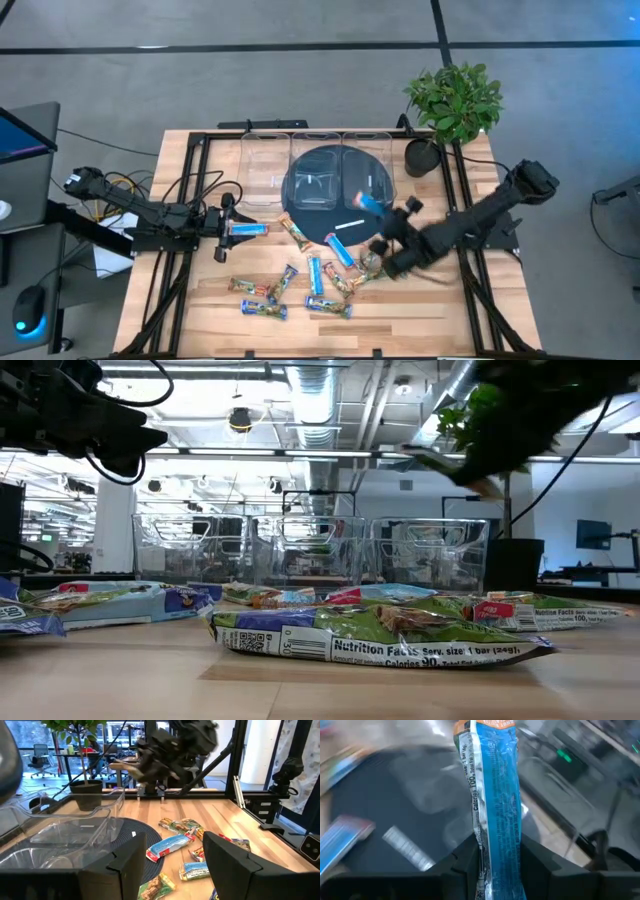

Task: Pick and place Granola Bars by type
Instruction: Put the orange granola bar into the right transparent bin

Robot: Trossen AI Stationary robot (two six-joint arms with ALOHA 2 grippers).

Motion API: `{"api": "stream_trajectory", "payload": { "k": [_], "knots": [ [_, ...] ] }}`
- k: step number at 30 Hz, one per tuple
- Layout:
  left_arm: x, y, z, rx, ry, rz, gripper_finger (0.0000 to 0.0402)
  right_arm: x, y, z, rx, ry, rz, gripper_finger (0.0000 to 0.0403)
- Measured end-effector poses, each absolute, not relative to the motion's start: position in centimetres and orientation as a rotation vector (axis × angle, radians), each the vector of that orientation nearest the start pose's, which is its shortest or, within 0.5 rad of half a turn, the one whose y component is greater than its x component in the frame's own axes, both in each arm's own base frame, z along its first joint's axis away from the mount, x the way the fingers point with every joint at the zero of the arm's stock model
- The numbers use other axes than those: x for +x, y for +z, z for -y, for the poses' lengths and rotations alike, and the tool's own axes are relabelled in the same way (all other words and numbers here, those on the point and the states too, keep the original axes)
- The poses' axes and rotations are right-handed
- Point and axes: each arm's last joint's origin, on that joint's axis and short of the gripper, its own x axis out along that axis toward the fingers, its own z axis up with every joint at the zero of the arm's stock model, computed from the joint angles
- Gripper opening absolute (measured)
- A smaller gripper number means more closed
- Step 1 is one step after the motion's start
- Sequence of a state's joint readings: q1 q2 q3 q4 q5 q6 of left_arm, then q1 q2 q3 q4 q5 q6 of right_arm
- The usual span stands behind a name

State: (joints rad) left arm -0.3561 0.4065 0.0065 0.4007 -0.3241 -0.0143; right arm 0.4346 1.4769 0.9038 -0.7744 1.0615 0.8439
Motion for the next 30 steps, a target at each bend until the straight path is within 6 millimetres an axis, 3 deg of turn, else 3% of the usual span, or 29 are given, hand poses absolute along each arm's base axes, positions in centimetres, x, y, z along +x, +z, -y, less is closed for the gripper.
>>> {"api": "stream_trajectory", "payload": {
  "k": [5,8,16,22,30],
  "knots": [
    [11.7,16.8,3.4,-0.015,-0.030,0.001,0.0190,26.7,22.1,-3.8,0.012,-0.986,-0.638,0.0102],
    [11.7,16.8,3.4,-0.015,-0.030,0.000,0.0190,27.9,22.9,-1.3,0.084,-0.972,-0.680,0.0102],
    [11.7,16.6,3.4,-0.070,-0.029,-0.022,0.0190,28.0,22.8,4.5,0.217,-0.993,-0.788,0.0102],
    [11.7,16.6,3.4,-0.081,-0.026,-0.021,0.0190,27.6,22.7,6.0,0.199,-1.018,-0.830,0.0103],
    [11.7,16.6,3.3,-0.117,-0.003,-0.020,0.0190,27.5,22.7,6.3,0.194,-1.024,-0.834,0.0103]
  ]
}}
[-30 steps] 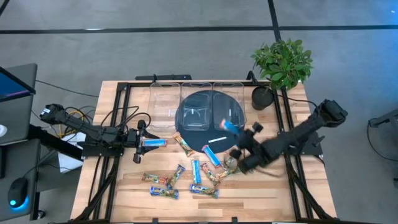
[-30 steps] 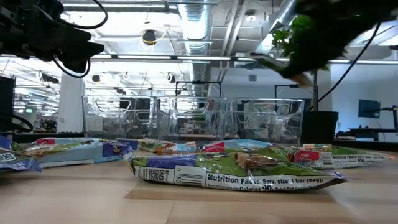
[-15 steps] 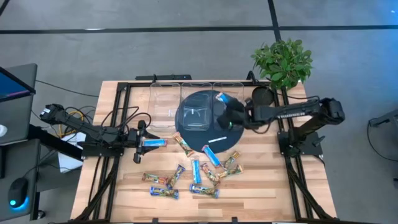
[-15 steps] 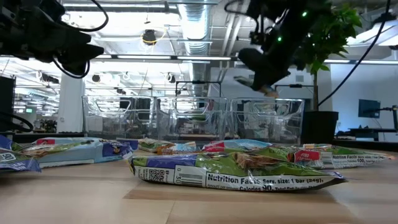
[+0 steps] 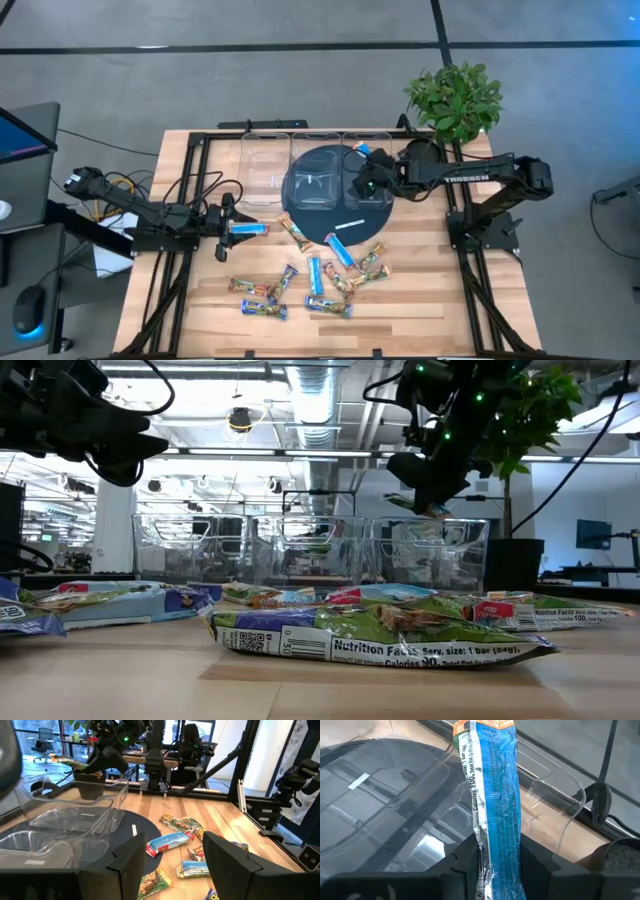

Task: Pick and place Granola Bars by type
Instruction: Put the orange granola bar into the right transparent bin

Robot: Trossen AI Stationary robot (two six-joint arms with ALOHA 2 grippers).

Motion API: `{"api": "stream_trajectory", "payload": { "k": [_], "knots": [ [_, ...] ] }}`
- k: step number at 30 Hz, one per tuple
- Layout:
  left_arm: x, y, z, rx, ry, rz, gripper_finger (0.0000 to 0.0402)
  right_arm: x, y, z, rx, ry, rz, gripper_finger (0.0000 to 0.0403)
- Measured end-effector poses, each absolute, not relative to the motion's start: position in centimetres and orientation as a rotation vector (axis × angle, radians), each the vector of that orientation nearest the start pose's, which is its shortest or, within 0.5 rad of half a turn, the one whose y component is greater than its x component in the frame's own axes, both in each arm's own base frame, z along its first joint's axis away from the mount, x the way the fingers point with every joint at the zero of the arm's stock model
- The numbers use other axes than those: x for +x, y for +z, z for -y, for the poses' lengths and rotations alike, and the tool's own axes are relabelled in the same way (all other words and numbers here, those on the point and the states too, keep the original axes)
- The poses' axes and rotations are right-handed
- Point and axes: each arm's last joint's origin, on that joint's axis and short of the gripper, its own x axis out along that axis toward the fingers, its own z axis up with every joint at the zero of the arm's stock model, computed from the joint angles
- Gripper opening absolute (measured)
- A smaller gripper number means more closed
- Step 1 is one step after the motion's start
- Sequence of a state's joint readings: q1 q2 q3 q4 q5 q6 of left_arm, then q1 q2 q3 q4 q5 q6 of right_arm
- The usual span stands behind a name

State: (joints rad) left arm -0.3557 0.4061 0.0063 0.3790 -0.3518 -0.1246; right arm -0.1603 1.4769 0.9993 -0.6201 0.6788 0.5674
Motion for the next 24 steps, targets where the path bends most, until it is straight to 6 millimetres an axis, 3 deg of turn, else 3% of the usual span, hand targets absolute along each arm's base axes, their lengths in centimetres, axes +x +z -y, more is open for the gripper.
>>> {"api": "stream_trajectory", "payload": {
  "k": [24],
  "knots": [
    [11.73,16.57,3.29,-0.121,-0.003,-0.020,0.0190,27.58,22.61,6.16,0.210,-0.996,-0.843,0.0103]
  ]
}}
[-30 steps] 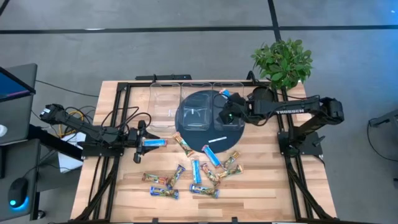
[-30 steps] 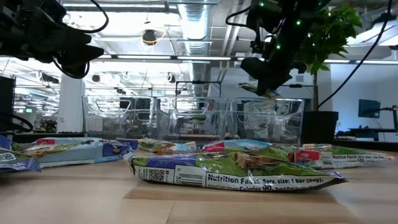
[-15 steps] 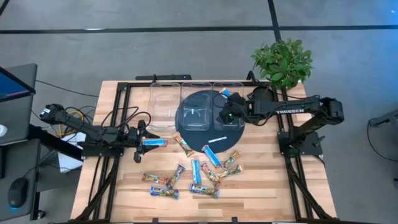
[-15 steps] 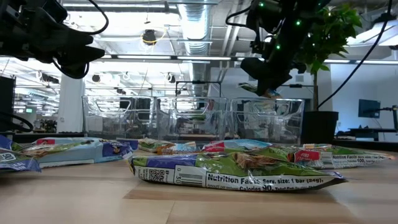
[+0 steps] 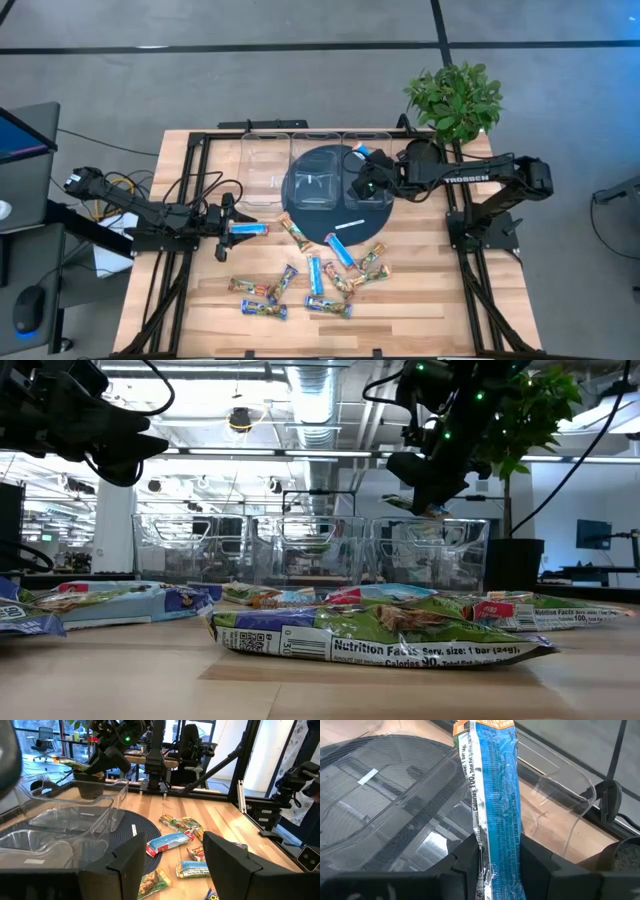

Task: Pick and place Granola Bars by type
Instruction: Put the orange granola bar into the right transparent bin

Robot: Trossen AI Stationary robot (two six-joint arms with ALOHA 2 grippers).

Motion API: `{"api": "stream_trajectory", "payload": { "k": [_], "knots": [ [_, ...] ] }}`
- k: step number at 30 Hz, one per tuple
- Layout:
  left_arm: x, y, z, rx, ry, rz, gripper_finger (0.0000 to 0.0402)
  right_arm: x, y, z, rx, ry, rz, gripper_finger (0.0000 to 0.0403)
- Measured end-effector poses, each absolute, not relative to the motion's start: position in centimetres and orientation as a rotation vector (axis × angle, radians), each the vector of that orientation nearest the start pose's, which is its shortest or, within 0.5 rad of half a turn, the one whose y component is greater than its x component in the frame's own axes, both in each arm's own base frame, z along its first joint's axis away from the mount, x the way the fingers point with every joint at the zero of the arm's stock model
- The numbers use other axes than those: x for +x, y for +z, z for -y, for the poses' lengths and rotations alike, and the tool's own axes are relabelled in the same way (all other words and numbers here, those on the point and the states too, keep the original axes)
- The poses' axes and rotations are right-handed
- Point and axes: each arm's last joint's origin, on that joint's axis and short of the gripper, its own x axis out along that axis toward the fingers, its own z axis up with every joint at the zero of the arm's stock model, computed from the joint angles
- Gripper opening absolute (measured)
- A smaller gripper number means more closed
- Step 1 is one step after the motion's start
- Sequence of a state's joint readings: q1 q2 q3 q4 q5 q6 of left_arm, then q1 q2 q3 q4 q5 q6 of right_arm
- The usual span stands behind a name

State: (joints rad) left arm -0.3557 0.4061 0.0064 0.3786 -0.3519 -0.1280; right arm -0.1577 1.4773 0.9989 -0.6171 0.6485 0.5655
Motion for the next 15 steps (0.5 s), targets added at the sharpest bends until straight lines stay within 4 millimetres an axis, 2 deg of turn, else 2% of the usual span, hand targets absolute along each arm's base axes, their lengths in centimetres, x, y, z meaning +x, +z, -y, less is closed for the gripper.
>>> {"api": "stream_trajectory", "payload": {
  "k": [15],
  "knots": [
    [11.73,16.52,3.29,-0.113,-0.001,-0.026,0.0190,27.60,22.72,7.00,0.237,-1.027,-0.809,0.0103]
  ]
}}
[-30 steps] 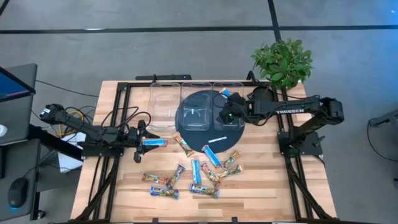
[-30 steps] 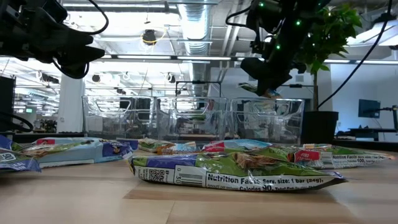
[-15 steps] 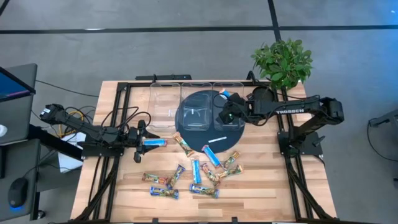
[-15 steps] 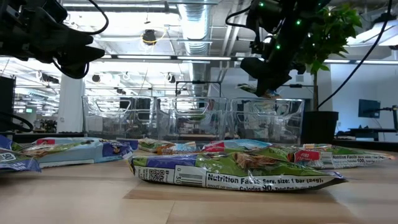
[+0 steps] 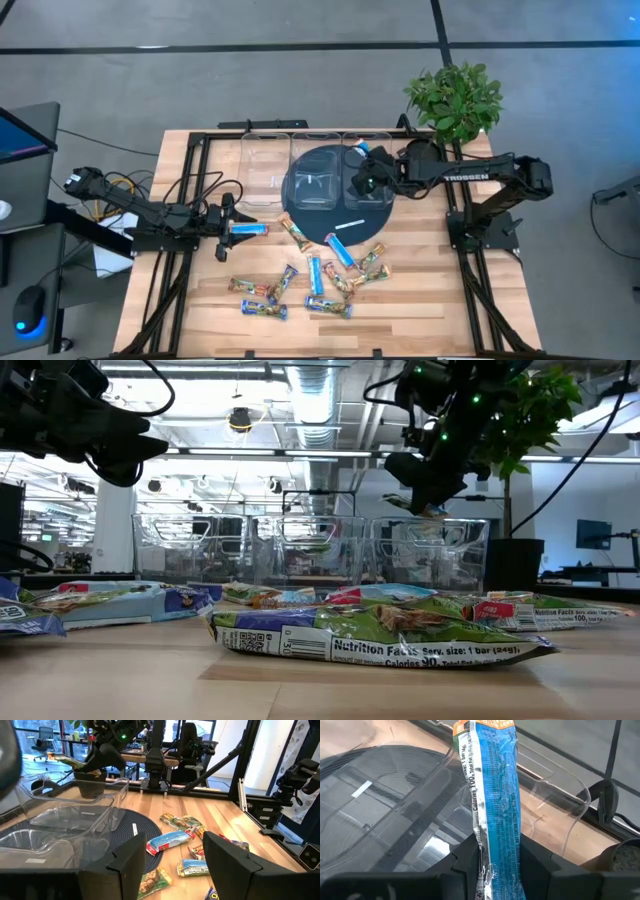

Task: Pick and place Granola Bars by type
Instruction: Put the orange granola bar into the right transparent bin, then put the blue granola bar into the left transparent bin

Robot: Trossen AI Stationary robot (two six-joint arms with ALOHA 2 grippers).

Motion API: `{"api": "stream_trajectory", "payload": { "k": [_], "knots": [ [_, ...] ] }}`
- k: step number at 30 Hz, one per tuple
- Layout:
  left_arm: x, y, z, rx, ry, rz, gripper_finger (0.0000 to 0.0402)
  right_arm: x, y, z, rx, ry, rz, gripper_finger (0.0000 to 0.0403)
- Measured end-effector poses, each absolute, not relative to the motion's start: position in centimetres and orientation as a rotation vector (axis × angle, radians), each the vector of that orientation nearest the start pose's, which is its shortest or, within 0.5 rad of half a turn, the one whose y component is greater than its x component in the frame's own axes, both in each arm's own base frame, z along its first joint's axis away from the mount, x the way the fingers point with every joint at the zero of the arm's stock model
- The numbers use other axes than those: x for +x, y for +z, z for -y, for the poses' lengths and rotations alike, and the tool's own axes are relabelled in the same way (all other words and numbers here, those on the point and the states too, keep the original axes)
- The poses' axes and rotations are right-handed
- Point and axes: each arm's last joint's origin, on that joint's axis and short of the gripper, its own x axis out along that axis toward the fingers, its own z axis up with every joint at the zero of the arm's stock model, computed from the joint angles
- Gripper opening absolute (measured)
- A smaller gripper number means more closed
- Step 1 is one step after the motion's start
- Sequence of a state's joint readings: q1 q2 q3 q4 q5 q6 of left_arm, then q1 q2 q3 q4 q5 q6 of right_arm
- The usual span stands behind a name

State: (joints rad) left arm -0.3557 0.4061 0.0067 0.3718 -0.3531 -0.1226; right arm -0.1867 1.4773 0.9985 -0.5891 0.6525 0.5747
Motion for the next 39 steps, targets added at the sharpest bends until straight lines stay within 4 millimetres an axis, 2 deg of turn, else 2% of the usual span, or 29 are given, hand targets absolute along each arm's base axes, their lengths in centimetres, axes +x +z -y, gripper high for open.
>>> {"api": "stream_trajectory", "payload": {
  "k": [5,16,21,26,31,39],
  "knots": [
    [11.7,16.3,3.3,-0.108,0.001,-0.043,0.0190,27.6,22.7,7.0,0.237,-1.027,-0.809,0.0115],
    [11.7,16.3,3.3,-0.110,0.002,-0.049,0.0190,27.5,22.4,6.9,0.234,-1.025,-0.819,0.0200],
    [11.7,16.3,3.3,-0.047,0.000,-0.049,0.0190,27.9,22.5,6.3,0.147,-0.956,-0.835,0.0218],
    [11.7,16.5,3.1,0.070,0.057,-0.035,0.0190,29.1,23.1,4.5,-0.012,-0.810,-0.807,0.0214],
    [11.8,17.4,3.3,0.124,-0.009,0.014,0.0190,29.9,23.5,1.8,-0.176,-0.658,-0.789,0.0202],
    [11.8,18.2,3.5,0.112,-0.070,0.091,0.0190,29.9,23.5,-2.2,-0.289,-0.507,-0.786,0.0180]
  ]
}}
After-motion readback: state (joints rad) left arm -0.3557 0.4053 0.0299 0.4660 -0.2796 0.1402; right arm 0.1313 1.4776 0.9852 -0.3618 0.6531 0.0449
